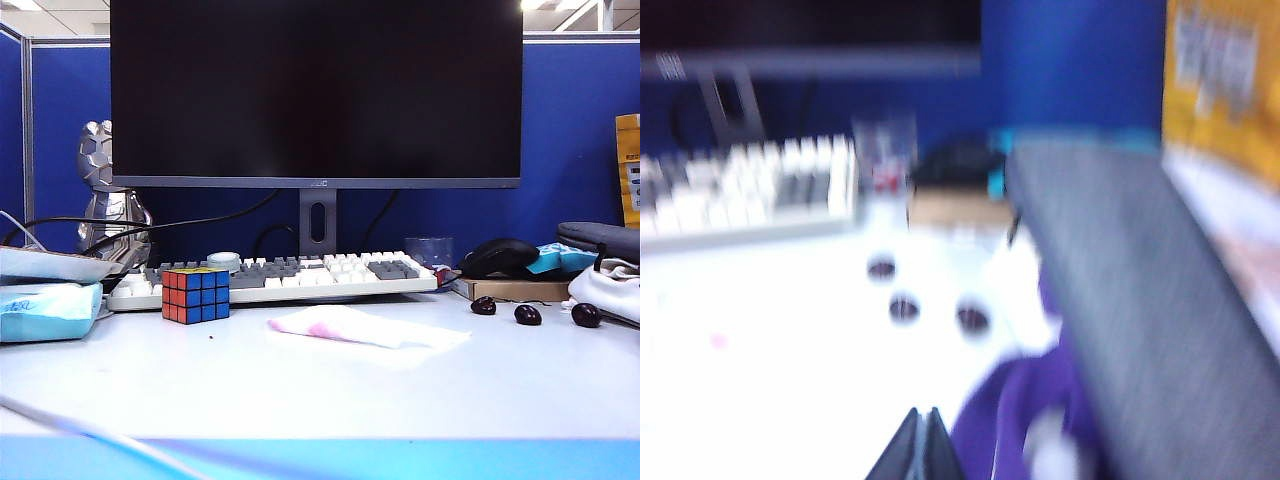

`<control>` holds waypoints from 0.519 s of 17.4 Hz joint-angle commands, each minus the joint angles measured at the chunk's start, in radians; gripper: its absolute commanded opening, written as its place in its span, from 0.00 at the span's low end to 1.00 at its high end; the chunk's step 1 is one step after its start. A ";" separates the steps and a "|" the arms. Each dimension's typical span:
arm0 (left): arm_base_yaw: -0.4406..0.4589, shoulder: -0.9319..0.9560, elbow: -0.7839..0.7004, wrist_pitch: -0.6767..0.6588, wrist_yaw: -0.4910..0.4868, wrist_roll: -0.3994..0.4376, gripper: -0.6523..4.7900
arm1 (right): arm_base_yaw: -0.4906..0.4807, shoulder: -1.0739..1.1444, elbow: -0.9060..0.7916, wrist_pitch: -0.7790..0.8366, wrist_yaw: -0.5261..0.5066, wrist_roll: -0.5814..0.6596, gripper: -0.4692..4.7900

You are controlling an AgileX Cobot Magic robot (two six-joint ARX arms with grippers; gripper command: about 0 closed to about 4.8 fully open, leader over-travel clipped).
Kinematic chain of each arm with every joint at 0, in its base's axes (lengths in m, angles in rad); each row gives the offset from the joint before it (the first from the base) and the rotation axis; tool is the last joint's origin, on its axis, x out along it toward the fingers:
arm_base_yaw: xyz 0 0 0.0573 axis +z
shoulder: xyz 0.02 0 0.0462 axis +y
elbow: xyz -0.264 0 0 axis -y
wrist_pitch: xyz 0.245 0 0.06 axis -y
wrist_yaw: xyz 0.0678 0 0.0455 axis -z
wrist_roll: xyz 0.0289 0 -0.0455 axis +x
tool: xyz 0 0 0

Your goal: Use the wet wipes on the table to wipe the cherry juice off the table, then put the wipes back on the table.

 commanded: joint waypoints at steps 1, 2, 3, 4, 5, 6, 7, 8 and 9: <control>0.002 -0.003 -0.001 -0.011 0.004 -0.003 0.12 | 0.006 0.000 -0.056 0.006 0.007 0.044 0.08; 0.002 -0.003 -0.001 -0.011 0.004 -0.003 0.12 | 0.006 -0.001 -0.079 -0.025 0.007 0.044 0.08; 0.002 -0.003 -0.001 -0.011 0.004 -0.004 0.12 | 0.006 -0.001 -0.096 -0.064 0.003 0.044 0.08; 0.002 -0.003 -0.001 -0.011 0.004 -0.003 0.12 | 0.006 0.001 -0.099 -0.076 0.001 0.043 0.08; 0.002 -0.003 -0.001 -0.011 0.004 -0.003 0.12 | 0.006 -0.001 -0.101 -0.066 -0.006 0.043 0.08; 0.002 -0.003 -0.001 -0.011 0.004 -0.003 0.12 | 0.006 -0.001 -0.101 -0.067 -0.012 0.043 0.08; 0.002 -0.003 -0.001 -0.011 0.004 -0.003 0.12 | 0.006 -0.001 -0.102 -0.067 -0.014 0.042 0.08; 0.002 -0.003 -0.001 -0.011 0.004 -0.003 0.12 | 0.005 -0.001 -0.101 -0.066 -0.016 0.043 0.08; 0.002 -0.003 -0.001 -0.011 0.004 -0.003 0.12 | 0.005 -0.001 -0.101 -0.066 -0.015 0.043 0.08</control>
